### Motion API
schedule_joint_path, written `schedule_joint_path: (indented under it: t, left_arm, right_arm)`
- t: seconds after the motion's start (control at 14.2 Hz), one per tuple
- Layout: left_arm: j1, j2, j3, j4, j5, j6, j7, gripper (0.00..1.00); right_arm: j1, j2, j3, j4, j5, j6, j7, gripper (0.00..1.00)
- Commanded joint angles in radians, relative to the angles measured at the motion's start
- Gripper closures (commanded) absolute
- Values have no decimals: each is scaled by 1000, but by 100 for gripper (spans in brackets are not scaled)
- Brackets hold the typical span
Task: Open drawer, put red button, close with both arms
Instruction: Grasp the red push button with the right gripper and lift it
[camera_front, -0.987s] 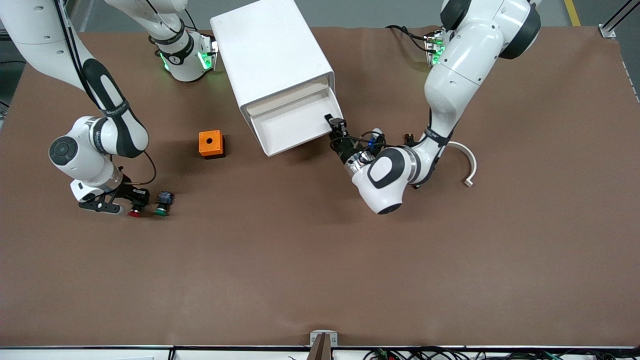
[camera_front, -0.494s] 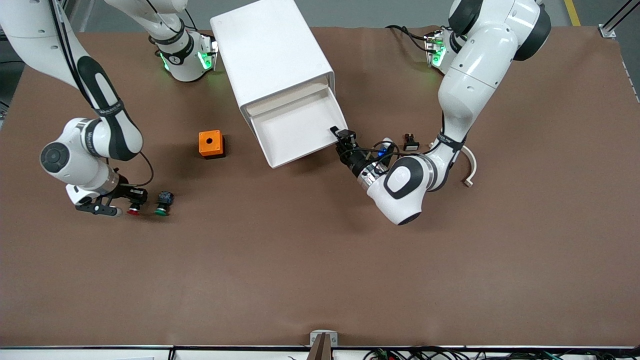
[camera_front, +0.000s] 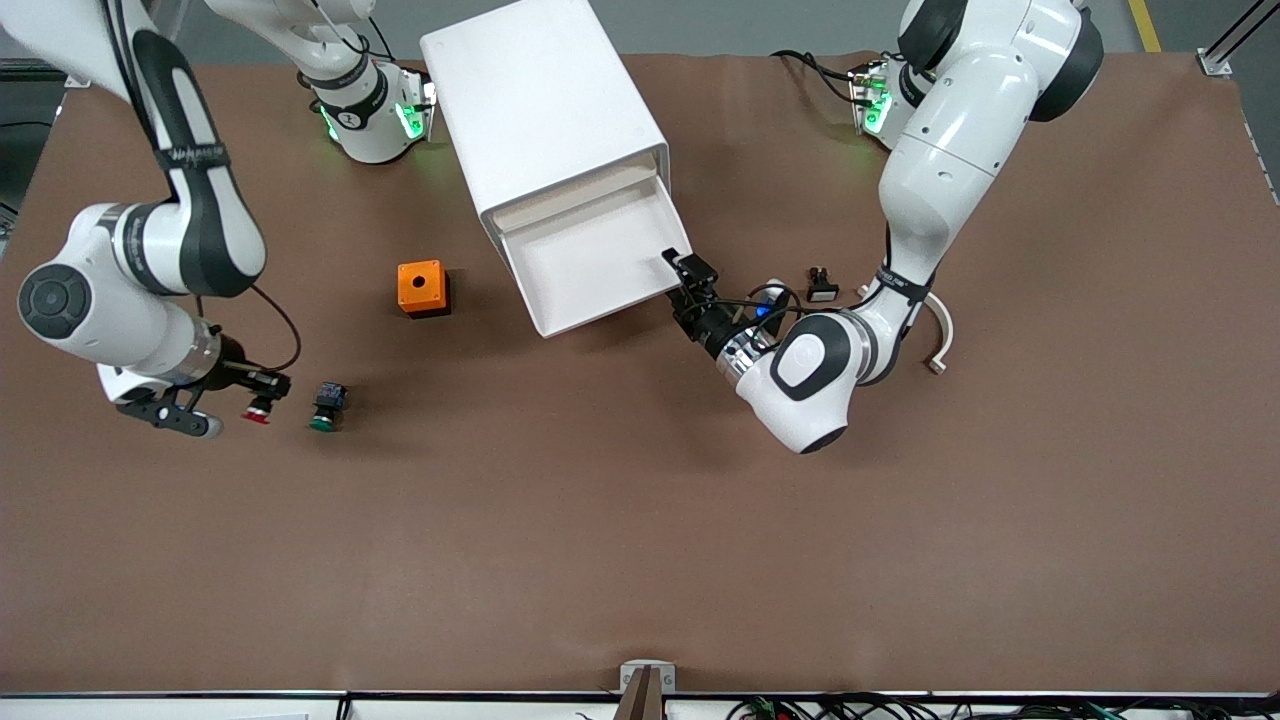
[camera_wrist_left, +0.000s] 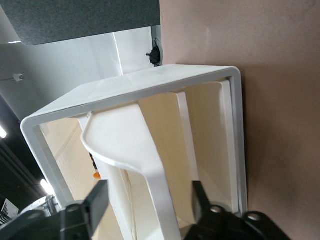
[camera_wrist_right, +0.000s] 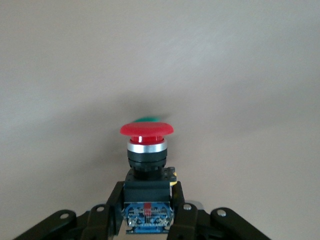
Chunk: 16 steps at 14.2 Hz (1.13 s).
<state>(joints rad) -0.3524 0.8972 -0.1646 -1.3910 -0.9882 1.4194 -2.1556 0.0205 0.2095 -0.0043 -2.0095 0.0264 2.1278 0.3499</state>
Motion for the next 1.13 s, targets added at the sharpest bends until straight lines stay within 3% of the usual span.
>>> schedule_joint_path:
  t: [0.0, 0.28, 0.42, 0.71, 1.06]
  left_arm:
    - [9, -3, 14, 24, -23, 1, 35, 0]
    - [29, -10, 19, 79, -23, -2, 170, 0]
    - [39, -9, 19, 110, -18, -13, 235, 0]
    - [66, -14, 28, 150, 2, -13, 480, 0]
    - [61, -69, 47, 158, 166, 2, 903, 0]
  right_arm:
    - [116, -103, -3, -12, 46, -90, 191, 100]
    - [284, -133, -3, 67, 76, -201, 447, 100]
    - [338, -145, -3, 72, 124, -201, 520, 100]
    - [470, -140, -5, 92, 127, -187, 728, 100]
    - [607, -131, -5, 95, 124, -128, 914, 100]
